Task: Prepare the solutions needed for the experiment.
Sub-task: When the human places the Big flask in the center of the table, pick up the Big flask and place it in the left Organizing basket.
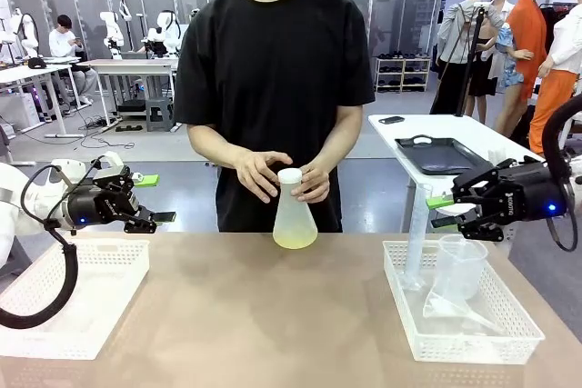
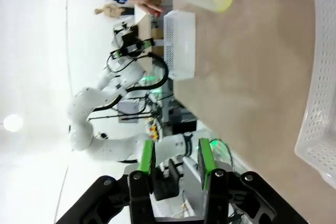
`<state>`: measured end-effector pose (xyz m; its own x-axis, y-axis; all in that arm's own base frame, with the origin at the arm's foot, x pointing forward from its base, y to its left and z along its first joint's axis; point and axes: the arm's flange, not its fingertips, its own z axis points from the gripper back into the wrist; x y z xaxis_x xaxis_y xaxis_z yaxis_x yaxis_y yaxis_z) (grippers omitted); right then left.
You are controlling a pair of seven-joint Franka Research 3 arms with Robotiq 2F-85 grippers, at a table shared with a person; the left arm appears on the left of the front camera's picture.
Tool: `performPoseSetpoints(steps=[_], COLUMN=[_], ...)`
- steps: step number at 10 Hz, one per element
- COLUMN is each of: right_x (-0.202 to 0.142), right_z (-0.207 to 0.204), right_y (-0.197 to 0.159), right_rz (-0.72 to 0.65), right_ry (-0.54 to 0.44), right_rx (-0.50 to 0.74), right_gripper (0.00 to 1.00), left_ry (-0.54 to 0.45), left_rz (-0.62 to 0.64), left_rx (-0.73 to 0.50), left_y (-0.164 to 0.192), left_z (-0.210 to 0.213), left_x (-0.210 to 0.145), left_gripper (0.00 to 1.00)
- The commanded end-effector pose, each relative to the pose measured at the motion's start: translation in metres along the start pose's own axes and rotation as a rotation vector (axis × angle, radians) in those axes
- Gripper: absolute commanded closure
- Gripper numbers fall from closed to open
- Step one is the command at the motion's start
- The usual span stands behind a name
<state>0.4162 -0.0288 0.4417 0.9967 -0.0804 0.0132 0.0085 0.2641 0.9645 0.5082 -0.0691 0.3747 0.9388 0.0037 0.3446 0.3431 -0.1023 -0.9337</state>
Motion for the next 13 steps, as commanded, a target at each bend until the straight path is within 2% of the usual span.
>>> performPoseSetpoints(steps=[1, 6, 9, 12, 13], right_x=[0.019, 0.031, 0.032, 0.033, 0.034], right_z=[0.009, 0.008, 0.009, 0.008, 0.008], right_y=[-0.004, -0.01, -0.01, -0.009, -0.009], right_rz=[-0.046, -0.014, -0.019, -0.028, -0.046], right_ry=[0.037, 0.009, -0.003, 0.013, 0.001], right_rx=[0.079, 0.181, 0.183, 0.172, 0.171], right_gripper=[0.57, 0.57, 0.57, 0.24, 0.24], left_ry=[0.006, 0.006, 0.006, 0.006, 0.006], left_rz=[-0.017, -0.017, -0.017, -0.017, -0.017], left_rx=[-0.018, -0.018, -0.018, -0.018, -0.018], left_y=[0.0, 0.0, 0.0, 0.0, 0.0], left_z=[0.0, 0.0, 0.0, 0.0, 0.0], left_x=[0.001, 0.001, 0.001, 0.001, 0.001], left_gripper=[0.0, 0.0, 0.0, 0.0, 0.0])
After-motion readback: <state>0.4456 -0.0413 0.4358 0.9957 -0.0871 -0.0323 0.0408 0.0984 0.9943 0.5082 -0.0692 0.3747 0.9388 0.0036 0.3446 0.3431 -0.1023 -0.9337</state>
